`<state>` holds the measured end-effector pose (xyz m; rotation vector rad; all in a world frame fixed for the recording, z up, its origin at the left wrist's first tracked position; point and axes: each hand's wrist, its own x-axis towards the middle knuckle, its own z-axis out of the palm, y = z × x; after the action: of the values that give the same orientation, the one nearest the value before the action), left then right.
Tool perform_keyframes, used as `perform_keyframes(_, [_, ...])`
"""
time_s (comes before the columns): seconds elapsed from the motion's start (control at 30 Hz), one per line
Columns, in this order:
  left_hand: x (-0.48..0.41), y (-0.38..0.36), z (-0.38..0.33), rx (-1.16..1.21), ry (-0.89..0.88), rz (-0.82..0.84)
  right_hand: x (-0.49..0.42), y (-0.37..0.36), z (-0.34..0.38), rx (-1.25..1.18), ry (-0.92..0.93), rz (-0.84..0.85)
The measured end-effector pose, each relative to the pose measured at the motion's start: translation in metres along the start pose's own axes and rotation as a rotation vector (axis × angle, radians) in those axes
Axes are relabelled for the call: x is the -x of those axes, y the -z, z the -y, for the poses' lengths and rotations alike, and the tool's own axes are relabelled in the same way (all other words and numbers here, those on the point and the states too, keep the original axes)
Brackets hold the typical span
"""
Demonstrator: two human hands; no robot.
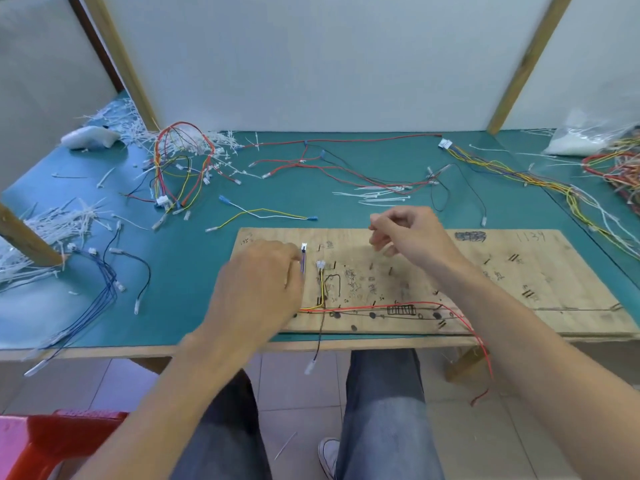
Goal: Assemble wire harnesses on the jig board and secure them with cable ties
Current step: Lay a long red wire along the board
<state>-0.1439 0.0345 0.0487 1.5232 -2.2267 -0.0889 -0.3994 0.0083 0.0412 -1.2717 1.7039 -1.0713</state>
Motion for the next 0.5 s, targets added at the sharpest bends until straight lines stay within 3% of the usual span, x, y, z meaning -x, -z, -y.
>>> perform_keyframes(0.2, [-0.053, -0.009, 0.035, -0.145, 0.062, 0.3, -0.078, -0.027, -0.015, -0.024, -0.089, -0.144])
perform_keyframes(0.37, [-0.086, -0.014, 0.033, -0.239, 0.014, 0.298, -0.098, -0.037, -0.025, -0.126, -0.028, -0.391])
perform_keyframes(0.5, [-0.138, -0.028, 0.02, -0.128, -0.001, 0.275, -0.1, -0.041, -0.034, -0.066, 0.027, -0.456])
